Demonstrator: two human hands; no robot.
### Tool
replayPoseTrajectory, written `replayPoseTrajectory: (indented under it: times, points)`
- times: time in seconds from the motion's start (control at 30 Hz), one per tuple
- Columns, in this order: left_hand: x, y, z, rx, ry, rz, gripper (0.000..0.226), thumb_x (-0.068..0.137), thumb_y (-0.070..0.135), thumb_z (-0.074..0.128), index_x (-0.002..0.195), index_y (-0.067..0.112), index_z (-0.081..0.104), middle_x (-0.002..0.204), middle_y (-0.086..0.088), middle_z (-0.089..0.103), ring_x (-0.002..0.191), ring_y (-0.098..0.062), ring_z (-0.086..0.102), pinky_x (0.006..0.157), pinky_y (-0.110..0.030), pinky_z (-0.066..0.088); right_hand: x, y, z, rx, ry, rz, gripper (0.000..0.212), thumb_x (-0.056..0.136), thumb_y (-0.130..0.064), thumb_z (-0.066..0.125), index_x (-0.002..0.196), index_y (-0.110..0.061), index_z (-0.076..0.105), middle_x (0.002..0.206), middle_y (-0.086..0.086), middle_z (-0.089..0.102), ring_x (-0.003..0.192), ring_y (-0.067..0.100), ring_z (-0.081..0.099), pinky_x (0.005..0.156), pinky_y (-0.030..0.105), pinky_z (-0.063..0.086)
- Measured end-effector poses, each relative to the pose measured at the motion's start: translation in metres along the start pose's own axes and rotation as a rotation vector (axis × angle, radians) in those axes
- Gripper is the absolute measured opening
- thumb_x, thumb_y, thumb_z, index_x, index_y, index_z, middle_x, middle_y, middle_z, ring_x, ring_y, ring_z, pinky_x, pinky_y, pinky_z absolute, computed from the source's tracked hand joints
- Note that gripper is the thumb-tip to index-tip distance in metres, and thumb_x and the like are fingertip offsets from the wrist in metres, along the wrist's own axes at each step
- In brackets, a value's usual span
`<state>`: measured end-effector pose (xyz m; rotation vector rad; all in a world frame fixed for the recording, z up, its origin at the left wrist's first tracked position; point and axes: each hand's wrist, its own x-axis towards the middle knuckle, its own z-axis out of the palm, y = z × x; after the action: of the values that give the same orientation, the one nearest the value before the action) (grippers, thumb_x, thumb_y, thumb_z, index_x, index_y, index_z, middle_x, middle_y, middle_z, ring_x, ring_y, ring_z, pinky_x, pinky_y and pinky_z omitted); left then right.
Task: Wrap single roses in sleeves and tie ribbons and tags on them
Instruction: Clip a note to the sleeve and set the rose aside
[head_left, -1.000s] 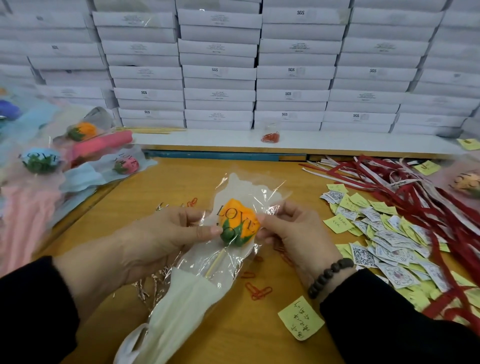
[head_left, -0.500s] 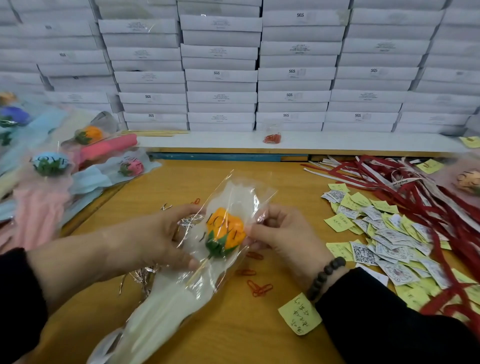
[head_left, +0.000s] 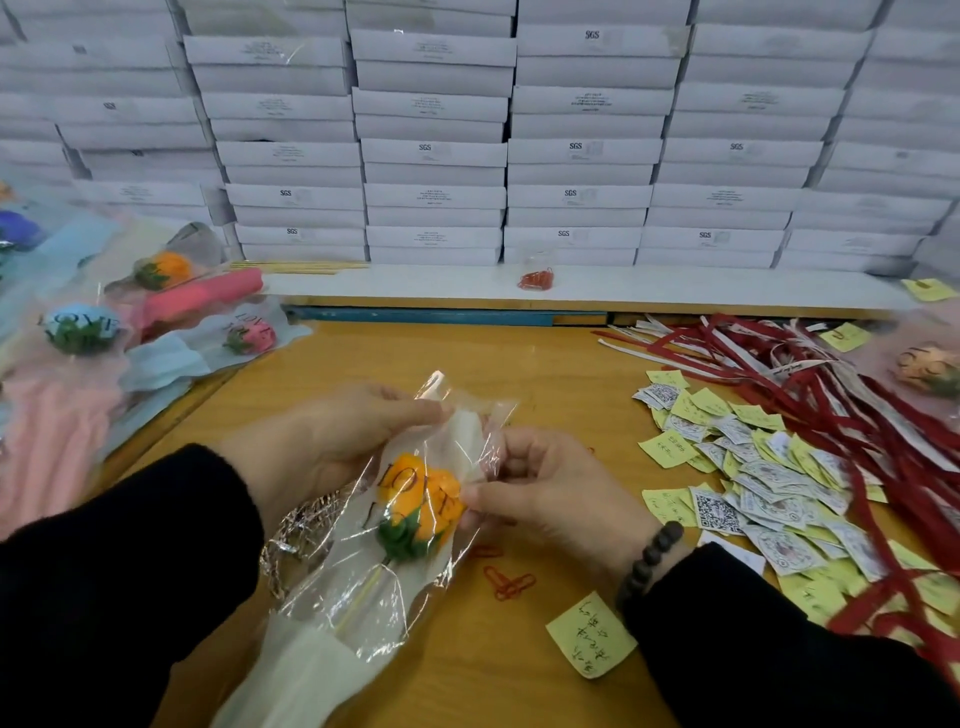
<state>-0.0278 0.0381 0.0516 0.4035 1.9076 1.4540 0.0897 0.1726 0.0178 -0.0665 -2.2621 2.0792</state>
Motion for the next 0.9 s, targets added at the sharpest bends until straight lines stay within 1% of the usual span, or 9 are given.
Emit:
replayPoseTrajectory:
  times: [0.07, 0.17, 0.33, 0.4, 0.47, 0.63, 0.7, 0.77, 0.9]
  points:
    - [0.007, -0.001, 0.002, -0.082, 0.048, 0.025, 0.010, 0.082, 0.007, 0.063, 0.086, -0.002, 0.060, 0.061, -0.009, 0.063, 0.044, -0.016, 0.057, 0.043, -0.022, 0.049, 0.002, -0.002, 0.000, 0.038, 0.087, 0.028, 0.010, 0.084, -0.013, 0.065, 0.081, -0.009, 0.056, 0.069, 0.005, 0.066, 0.057, 0.013, 0.064, 0.054, 0.020, 0.052]
    - [0.013, -0.005, 0.006, -0.195, 0.121, 0.048, 0.011, 0.085, 0.000, 0.058, 0.074, 0.002, 0.058, 0.049, -0.006, 0.061, 0.035, -0.012, 0.055, 0.035, -0.017, 0.045, 0.007, -0.001, -0.005, 0.129, 0.309, 0.121, 0.020, 0.089, -0.028, 0.058, 0.087, -0.008, 0.056, 0.059, 0.001, 0.063, 0.046, 0.012, 0.057, 0.043, 0.018, 0.041]
    - [0.015, -0.010, 0.011, -0.290, 0.148, 0.039, 0.011, 0.083, -0.001, 0.060, 0.075, 0.005, 0.056, 0.055, -0.008, 0.063, 0.036, -0.012, 0.057, 0.034, -0.017, 0.045, 0.006, -0.001, -0.013, 0.029, 0.397, 0.170, 0.012, 0.090, -0.007, 0.053, 0.083, 0.000, 0.060, 0.053, 0.001, 0.061, 0.034, 0.002, 0.047, 0.032, 0.013, 0.029]
    - [0.016, -0.009, 0.011, -0.306, 0.098, 0.032, 0.005, 0.086, 0.003, 0.058, 0.082, 0.001, 0.060, 0.059, -0.009, 0.066, 0.042, -0.014, 0.061, 0.039, -0.020, 0.049, 0.005, -0.002, -0.015, -0.008, 0.386, 0.177, 0.013, 0.088, -0.003, 0.052, 0.076, -0.005, 0.056, 0.052, 0.000, 0.061, 0.033, 0.002, 0.046, 0.031, 0.013, 0.029]
    - [0.017, -0.009, 0.012, -0.314, 0.075, 0.018, 0.012, 0.087, 0.009, 0.058, 0.093, -0.001, 0.062, 0.066, -0.011, 0.067, 0.047, -0.016, 0.063, 0.044, -0.022, 0.052, 0.005, -0.002, -0.016, -0.030, 0.364, 0.181, 0.020, 0.086, -0.001, 0.050, 0.070, -0.011, 0.055, 0.050, -0.002, 0.061, 0.033, 0.003, 0.047, 0.033, 0.013, 0.031]
    - [0.021, -0.009, 0.017, -0.305, 0.113, 0.009, 0.005, 0.087, 0.005, 0.058, 0.089, 0.001, 0.061, 0.068, -0.012, 0.063, 0.046, -0.016, 0.061, 0.040, -0.021, 0.049, 0.011, 0.001, -0.018, 0.033, 0.376, 0.174, 0.014, 0.091, -0.023, 0.055, 0.084, -0.010, 0.058, 0.057, -0.001, 0.063, 0.040, 0.005, 0.051, 0.038, 0.015, 0.037]
    - [0.024, -0.008, 0.017, -0.298, 0.120, 0.019, 0.004, 0.086, 0.006, 0.059, 0.088, 0.002, 0.061, 0.075, -0.011, 0.062, 0.056, -0.018, 0.060, 0.050, -0.024, 0.053, 0.013, 0.005, -0.020, 0.022, 0.436, 0.157, 0.014, 0.091, -0.021, 0.057, 0.087, -0.008, 0.058, 0.059, 0.001, 0.064, 0.040, 0.005, 0.050, 0.039, 0.015, 0.038]
    - [0.027, -0.006, 0.017, -0.308, 0.125, 0.027, 0.003, 0.086, 0.008, 0.061, 0.087, 0.005, 0.061, 0.078, -0.009, 0.061, 0.067, -0.020, 0.059, 0.065, -0.027, 0.055, 0.014, 0.006, -0.024, 0.021, 0.474, 0.147, 0.003, 0.089, -0.008, 0.057, 0.086, -0.007, 0.056, 0.059, 0.004, 0.064, 0.037, 0.005, 0.049, 0.037, 0.015, 0.038]
    - [0.026, -0.010, 0.017, -0.352, 0.125, 0.042, 0.011, 0.085, 0.007, 0.061, 0.094, 0.003, 0.064, 0.079, -0.010, 0.063, 0.061, -0.017, 0.059, 0.049, -0.022, 0.053, 0.013, 0.004, -0.029, 0.018, 0.430, 0.189, 0.014, 0.084, -0.001, 0.062, 0.093, -0.009, 0.054, 0.054, 0.002, 0.063, 0.035, 0.006, 0.048, 0.035, 0.015, 0.037]
